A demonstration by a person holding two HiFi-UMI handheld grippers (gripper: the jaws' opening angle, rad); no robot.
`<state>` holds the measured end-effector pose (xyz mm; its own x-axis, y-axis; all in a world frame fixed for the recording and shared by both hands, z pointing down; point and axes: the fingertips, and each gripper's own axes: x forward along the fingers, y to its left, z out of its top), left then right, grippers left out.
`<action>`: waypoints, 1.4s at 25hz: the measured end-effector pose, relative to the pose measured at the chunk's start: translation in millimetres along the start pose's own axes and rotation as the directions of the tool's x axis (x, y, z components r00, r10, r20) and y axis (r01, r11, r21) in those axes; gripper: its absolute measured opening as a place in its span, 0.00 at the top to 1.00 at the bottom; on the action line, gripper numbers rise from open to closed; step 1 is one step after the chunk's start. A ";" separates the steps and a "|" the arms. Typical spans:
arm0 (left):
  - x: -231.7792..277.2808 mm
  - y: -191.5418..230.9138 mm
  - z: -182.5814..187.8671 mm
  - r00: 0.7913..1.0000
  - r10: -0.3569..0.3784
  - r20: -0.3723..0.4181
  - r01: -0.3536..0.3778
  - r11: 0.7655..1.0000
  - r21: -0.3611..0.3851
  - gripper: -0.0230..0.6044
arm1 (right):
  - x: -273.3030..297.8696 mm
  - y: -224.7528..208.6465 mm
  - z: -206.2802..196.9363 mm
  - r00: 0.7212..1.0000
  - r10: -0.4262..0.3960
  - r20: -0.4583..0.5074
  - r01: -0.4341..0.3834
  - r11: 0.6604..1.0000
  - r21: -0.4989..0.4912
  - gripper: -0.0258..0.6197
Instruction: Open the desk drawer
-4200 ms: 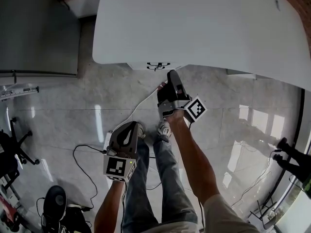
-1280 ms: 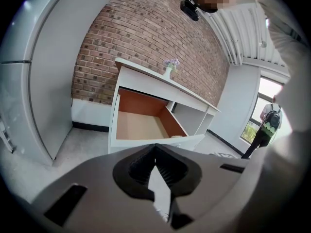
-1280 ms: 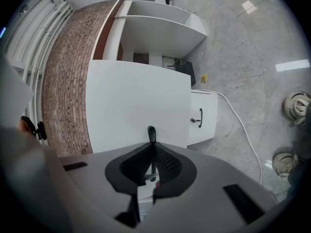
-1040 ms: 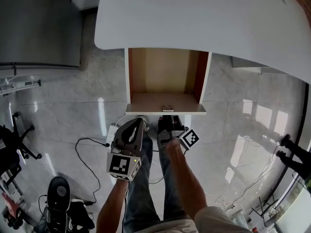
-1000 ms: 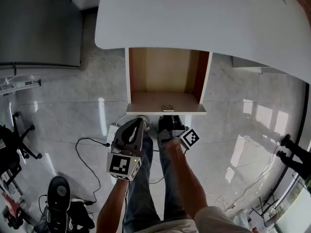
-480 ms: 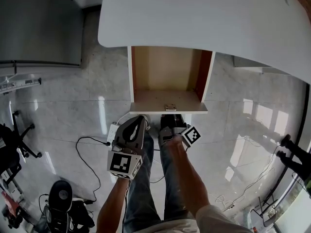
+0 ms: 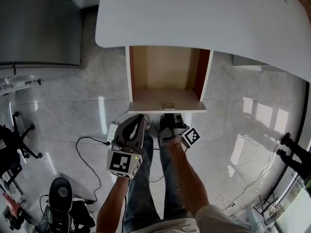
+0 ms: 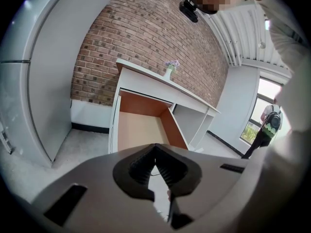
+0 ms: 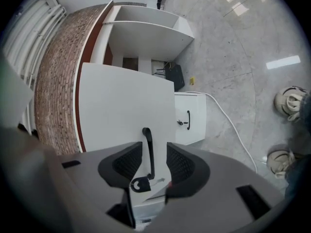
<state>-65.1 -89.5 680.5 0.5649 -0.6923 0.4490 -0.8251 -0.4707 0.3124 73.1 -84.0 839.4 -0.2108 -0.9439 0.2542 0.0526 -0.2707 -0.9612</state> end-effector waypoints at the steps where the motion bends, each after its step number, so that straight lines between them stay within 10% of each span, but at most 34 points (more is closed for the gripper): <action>1: 0.4 0.0 0.4 1.000 0.000 0.000 0.000 1.000 0.001 0.94 | -3.0 -0.6 -0.6 1.000 0.000 -0.002 0.000 1.000 0.004 0.72; 17: 0.8 -23.2 29.0 0.999 -0.038 0.011 0.037 0.999 0.019 0.94 | -66.4 56.4 3.6 0.999 0.028 0.033 -0.027 0.999 -0.039 0.93; 23: -4.6 -24.1 53.2 0.999 -0.034 0.036 0.033 0.999 0.032 0.94 | -55.5 102.4 1.7 0.999 -0.010 -0.051 -0.004 0.962 -0.274 0.93; 26: -11.9 -22.5 67.5 0.999 -0.031 0.041 0.030 0.999 0.017 0.94 | -47.1 141.3 -1.4 0.992 -0.061 -0.107 -0.003 0.855 -0.518 0.93; 31: -31.3 -34.1 112.9 0.997 -0.030 0.073 0.029 0.999 0.021 0.94 | -43.4 228.3 -12.5 0.987 -0.080 -0.137 -0.066 0.580 -0.812 0.93; 35: -57.2 -53.8 155.7 0.994 -0.044 0.101 0.039 0.998 0.049 0.94 | -59.0 302.4 -34.4 0.988 -0.090 -0.127 -0.096 0.290 -0.952 0.93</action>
<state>-53.8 -109.8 507.7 0.5971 -0.7228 0.3479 -0.8017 -0.5234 0.2887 67.8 -103.7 530.1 -0.3369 -0.8841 0.3238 -0.8939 0.1922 -0.4050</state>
